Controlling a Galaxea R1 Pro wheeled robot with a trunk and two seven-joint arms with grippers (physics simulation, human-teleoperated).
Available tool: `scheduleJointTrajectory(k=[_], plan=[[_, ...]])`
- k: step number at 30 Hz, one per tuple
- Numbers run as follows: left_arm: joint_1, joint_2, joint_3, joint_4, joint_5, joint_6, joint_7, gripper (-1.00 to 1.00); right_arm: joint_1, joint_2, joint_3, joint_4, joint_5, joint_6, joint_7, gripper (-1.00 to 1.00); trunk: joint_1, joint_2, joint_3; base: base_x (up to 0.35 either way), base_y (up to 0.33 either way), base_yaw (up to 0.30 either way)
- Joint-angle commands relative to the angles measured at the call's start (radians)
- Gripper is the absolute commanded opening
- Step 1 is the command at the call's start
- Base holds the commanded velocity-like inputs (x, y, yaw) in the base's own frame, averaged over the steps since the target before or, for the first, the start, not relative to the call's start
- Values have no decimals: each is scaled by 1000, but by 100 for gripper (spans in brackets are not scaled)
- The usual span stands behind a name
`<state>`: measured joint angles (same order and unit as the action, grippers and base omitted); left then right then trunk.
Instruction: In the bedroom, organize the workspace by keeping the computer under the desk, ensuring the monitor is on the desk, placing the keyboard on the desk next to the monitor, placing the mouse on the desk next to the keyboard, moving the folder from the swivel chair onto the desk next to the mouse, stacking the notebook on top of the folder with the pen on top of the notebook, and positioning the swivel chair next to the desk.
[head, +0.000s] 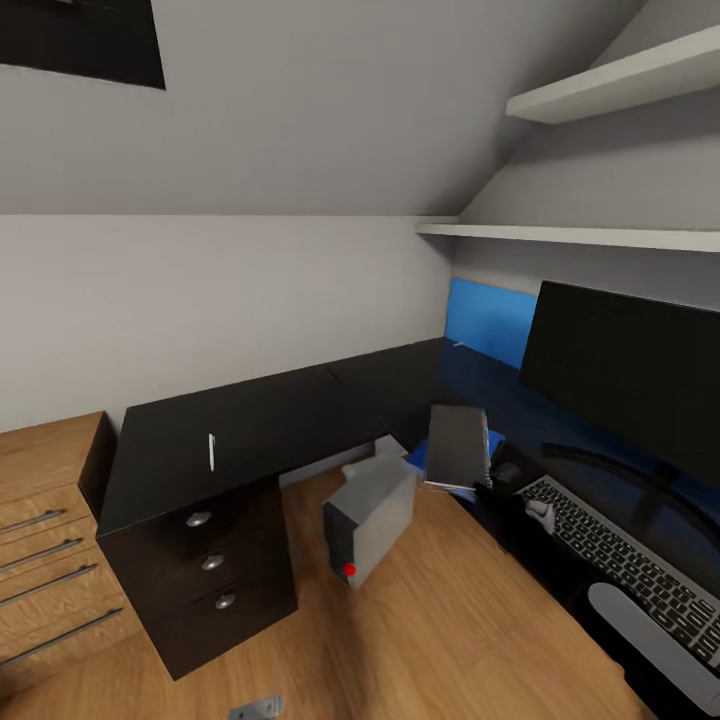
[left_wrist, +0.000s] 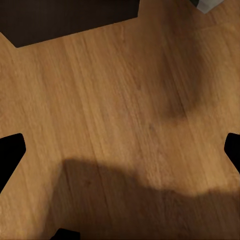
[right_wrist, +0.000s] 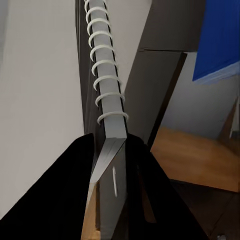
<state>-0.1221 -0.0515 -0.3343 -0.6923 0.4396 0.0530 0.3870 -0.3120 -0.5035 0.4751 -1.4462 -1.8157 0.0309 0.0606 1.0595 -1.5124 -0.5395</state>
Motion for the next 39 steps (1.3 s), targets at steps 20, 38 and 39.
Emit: scheduleJointTrajectory(k=[20, 38, 39], plan=[[-1, 1, -5, 0, 5, -6, 6, 100, -1, 5, 16, -6, -18, -250, -158, -100, 0, -1, -1, 116, 0, 0], [-1, 0, -5, 0, 5, -21, 6, 100, -1, 22, 17, -7, -22, -245, -232, -100, 0, -1, -1, 132, 10, 0], [-1, 0, -5, 0, 5, -21, 7, 100, -1, 28, 17, -7, -22, -244, -257, -100, 0, -1, -1, 42, 4, 0]])
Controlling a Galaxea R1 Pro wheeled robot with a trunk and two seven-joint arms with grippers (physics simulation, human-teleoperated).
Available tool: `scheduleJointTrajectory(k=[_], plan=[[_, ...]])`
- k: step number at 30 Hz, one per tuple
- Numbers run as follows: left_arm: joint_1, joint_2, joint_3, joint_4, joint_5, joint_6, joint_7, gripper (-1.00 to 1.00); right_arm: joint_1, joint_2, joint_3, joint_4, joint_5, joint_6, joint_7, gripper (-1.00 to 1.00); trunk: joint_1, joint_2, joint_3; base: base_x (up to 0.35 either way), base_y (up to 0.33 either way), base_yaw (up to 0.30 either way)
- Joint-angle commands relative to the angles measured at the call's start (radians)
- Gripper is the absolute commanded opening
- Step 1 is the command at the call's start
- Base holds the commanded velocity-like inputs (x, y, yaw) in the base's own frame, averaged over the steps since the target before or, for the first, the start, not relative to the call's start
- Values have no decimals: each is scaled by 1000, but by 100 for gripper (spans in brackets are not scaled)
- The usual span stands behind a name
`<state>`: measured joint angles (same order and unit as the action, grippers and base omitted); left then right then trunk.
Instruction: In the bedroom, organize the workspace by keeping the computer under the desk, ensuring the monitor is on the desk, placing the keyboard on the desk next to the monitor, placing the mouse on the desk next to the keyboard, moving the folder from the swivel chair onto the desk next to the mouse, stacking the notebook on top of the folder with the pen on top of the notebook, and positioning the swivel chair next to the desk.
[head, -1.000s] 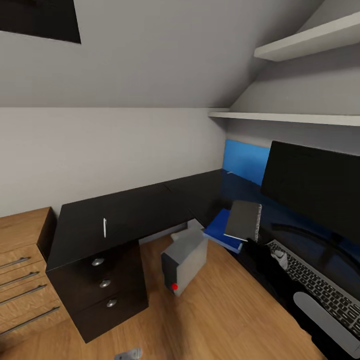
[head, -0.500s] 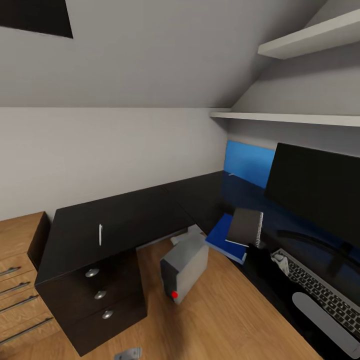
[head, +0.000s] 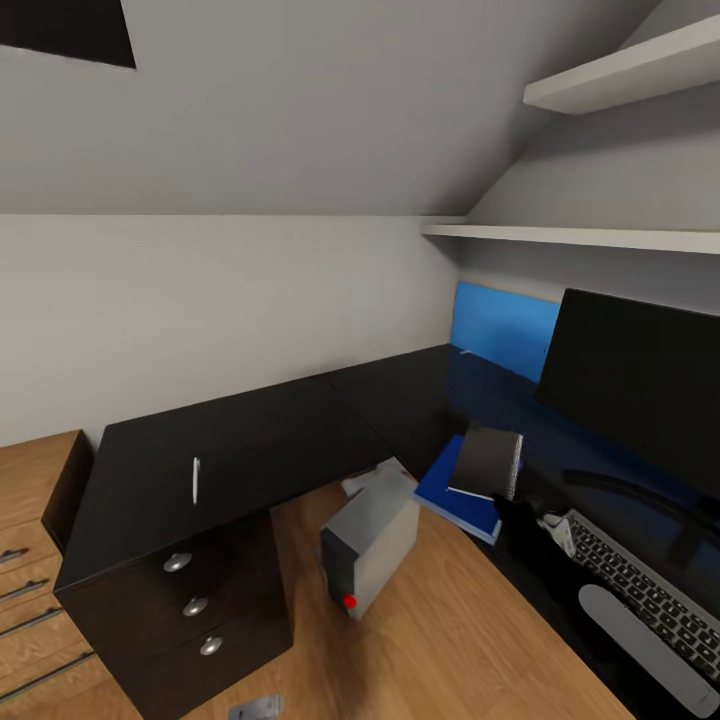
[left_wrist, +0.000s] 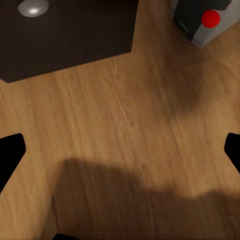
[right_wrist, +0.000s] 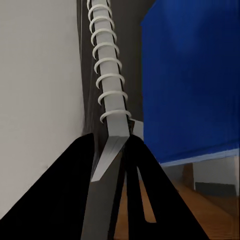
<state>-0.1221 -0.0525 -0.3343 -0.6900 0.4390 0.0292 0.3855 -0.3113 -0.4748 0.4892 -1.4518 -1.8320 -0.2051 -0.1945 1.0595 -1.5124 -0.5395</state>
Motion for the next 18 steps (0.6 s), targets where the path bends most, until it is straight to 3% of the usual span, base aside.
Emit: scheduleJointTrajectory(k=[1, 9, 18], plan=[[-1, 1, -5, -2, 6, 3, 8, 100, -2, 2, 3, -2, -6, -7, -13, -100, 0, -1, -1, 34, 3, 0], [-1, 1, -5, -2, 5, -1, 10, 100, -2, 20, 4, -2, -6, -5, -62, -100, 0, -1, -1, 85, 1, 0], [-1, 0, -8, -2, 6, -65, 12, 100, -2, 31, 3, -1, -7, -4, -66, -100, 0, -1, -1, 99, 0, 0]])
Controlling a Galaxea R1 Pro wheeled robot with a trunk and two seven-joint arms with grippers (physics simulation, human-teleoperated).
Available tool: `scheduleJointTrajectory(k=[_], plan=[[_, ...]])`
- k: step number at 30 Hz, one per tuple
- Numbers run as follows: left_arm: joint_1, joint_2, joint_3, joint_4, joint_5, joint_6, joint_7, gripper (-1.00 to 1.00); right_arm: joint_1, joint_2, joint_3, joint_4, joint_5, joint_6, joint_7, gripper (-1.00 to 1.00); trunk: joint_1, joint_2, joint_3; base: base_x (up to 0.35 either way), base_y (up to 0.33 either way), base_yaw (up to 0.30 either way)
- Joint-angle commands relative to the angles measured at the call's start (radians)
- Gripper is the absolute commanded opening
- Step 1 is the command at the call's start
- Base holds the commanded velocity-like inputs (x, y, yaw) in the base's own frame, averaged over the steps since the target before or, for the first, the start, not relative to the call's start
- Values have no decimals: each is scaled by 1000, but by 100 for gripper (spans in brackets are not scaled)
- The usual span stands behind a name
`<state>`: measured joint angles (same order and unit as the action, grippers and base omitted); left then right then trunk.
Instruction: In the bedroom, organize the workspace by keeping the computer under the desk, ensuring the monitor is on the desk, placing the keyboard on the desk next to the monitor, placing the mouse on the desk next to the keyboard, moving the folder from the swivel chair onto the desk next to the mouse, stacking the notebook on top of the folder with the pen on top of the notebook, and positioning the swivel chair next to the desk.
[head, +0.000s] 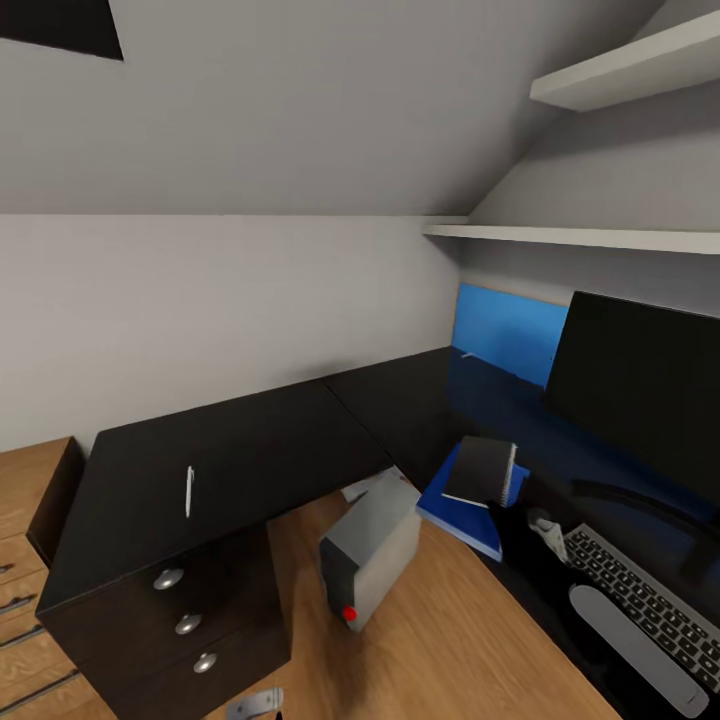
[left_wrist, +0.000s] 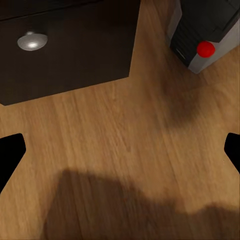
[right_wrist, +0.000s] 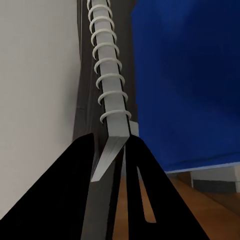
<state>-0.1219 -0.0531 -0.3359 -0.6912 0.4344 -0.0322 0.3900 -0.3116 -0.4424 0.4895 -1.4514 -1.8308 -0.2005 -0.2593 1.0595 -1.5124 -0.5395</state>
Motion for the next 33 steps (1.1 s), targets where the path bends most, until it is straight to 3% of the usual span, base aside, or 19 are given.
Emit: scheduleJointTrajectory(k=[1, 14, 23, 33], plan=[[-1, 1, -6, -1, 10, -5, 7, 100, -1, 0, 3, -1, -8, -8, -1, -100, 0, -1, -1, 99, 0, 0], [-1, 1, -6, -1, 10, -8, 7, 100, -1, 2, 3, 2, -8, -9, -3, -100, 0, -1, -1, 77, 0, 0], [-1, 1, -6, -1, 10, -8, 7, 100, -1, 2, 3, 2, -8, -10, -66, -100, 0, -1, -1, 2, 0, 0], [-1, 1, -6, -1, 10, -8, 7, 100, -1, 2, 1, 2, -8, -10, -72, -100, 0, -1, -1, 0, 0, 0]])
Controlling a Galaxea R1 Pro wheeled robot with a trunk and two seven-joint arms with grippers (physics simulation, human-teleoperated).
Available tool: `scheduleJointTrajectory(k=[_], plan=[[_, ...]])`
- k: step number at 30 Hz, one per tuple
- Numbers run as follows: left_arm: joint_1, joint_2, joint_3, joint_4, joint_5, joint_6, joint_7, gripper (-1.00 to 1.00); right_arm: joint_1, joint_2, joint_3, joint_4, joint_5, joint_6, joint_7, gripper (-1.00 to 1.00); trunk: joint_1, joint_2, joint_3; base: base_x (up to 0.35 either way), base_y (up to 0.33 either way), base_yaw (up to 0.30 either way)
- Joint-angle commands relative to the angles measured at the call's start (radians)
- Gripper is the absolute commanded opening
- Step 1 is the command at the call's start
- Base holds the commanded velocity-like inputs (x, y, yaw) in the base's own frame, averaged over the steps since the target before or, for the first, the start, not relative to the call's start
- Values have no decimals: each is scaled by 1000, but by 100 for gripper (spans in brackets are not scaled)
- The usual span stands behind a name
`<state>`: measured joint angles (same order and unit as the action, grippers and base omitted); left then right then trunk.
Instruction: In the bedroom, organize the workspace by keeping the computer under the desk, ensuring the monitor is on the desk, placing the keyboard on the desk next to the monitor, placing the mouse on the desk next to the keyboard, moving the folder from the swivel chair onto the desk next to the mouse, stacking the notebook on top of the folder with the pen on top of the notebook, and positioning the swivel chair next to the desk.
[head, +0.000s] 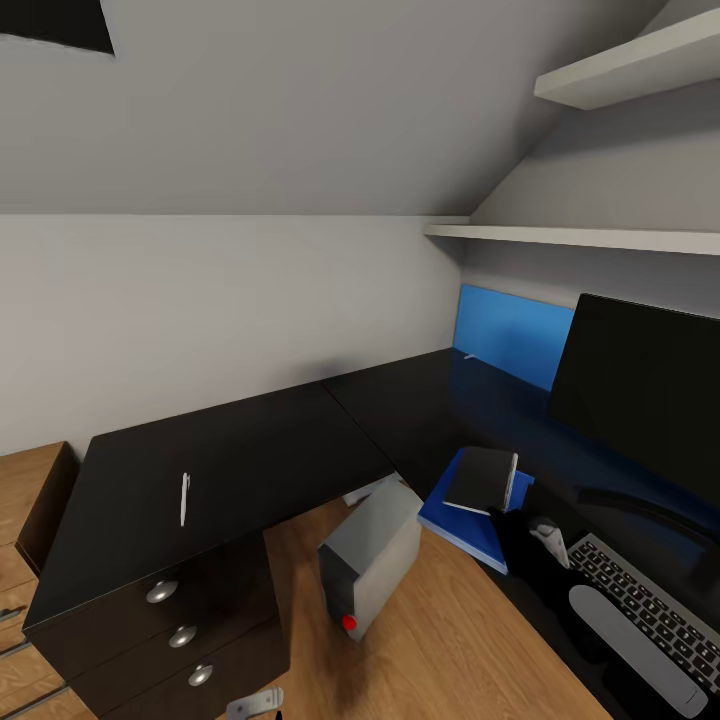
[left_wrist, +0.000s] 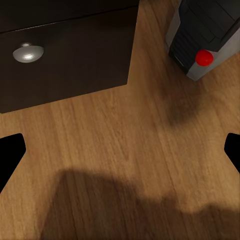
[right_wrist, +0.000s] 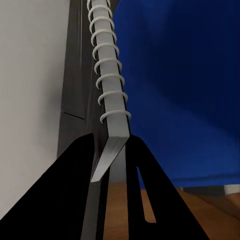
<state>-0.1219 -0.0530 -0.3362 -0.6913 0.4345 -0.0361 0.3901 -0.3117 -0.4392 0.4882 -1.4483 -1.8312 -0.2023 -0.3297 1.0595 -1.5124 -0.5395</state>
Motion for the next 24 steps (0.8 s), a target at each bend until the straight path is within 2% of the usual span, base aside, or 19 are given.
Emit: scheduleJointTrajectory(k=[1, 13, 14, 24], plan=[[-1, 1, -6, -1, 10, -4, 7, 100, -1, -1, 3, -1, -8, -8, -1, -100, 0, -1, -1, 0, 0, 0], [-1, 1, -6, -1, 10, -4, 7, 100, -1, -1, 2, -1, -8, -8, -2, -100, 0, -1, -1, 0, 0, 0], [-1, 1, -6, -1, 10, -4, 7, 100, -1, -1, 2, -1, -8, -8, -2, 100, 0, -1, -1, 0, 0, 0], [-1, 1, -6, -1, 10, -4, 7, 100, -1, -1, -1, 0, -7, -8, -2, 100, 0, -1, -1, 0, 0, 0]])
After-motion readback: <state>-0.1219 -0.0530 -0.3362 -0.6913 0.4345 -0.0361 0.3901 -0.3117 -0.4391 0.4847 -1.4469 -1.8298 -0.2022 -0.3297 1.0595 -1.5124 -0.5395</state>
